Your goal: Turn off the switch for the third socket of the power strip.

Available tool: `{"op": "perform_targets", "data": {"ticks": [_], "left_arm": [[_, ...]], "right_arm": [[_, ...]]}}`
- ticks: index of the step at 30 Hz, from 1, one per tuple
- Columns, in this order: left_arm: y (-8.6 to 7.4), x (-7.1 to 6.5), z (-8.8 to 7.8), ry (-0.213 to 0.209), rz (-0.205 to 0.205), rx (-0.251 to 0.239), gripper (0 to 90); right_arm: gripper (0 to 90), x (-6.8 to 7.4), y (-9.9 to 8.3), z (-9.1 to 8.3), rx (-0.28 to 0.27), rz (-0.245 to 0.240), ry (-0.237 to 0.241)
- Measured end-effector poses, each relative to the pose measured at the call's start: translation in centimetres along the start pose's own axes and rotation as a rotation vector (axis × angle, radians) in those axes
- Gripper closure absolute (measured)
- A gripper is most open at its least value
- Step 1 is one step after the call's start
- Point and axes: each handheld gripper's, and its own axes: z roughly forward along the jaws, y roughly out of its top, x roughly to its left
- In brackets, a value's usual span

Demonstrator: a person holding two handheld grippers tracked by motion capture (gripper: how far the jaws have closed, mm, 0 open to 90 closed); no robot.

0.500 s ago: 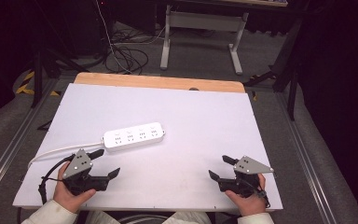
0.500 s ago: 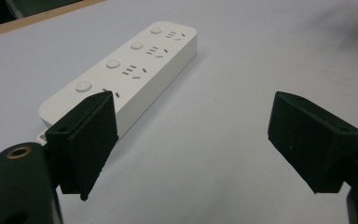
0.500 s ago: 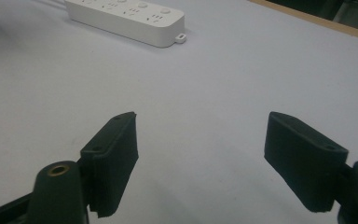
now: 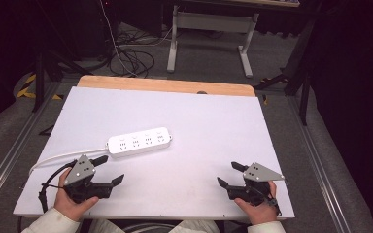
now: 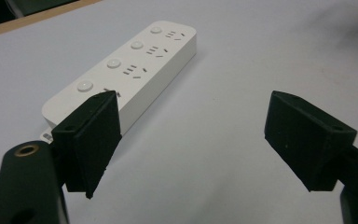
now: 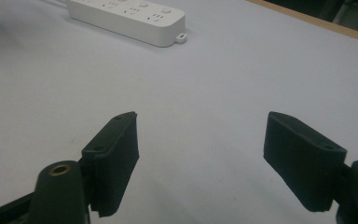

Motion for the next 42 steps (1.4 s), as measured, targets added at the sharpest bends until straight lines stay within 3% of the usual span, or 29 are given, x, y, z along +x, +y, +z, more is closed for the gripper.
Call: {"op": "perform_targets", "data": {"ticks": [7, 9, 12, 20, 25, 42], "left_arm": [[0.3, 0.1, -0.2, -0.017, -0.018, 0.006, 19.8], [0.5, 0.1, -0.2, -0.031, -0.044, 0.004, 20.2], [0.9, 0.3, -0.2, -0.042, -0.054, 0.008, 21.2], [2.9, 0.3, 0.1, -0.05, -0.014, 0.048, 26.8], [4.4, 0.9, 0.6, -0.073, -0.035, 0.052, 27.6], [7.5, 1.9, 2.6, -0.074, -0.012, 0.091, 31.9]], "right_arm": [[26.8, 0.0, 0.0, 0.1, 0.002, 0.0, 0.004], [26.9, 0.0, 0.0, 0.1, 0.003, 0.001, 0.005], [27.1, 0.0, 0.0, 0.1, 0.004, 0.001, 0.005], [27.7, 0.1, 0.0, 0.2, 0.008, 0.001, 0.009], [27.7, 0.1, 0.0, 0.2, 0.01, 0.003, 0.009], [28.4, 0.1, -0.1, 0.3, 0.016, -0.001, 0.021]]}}
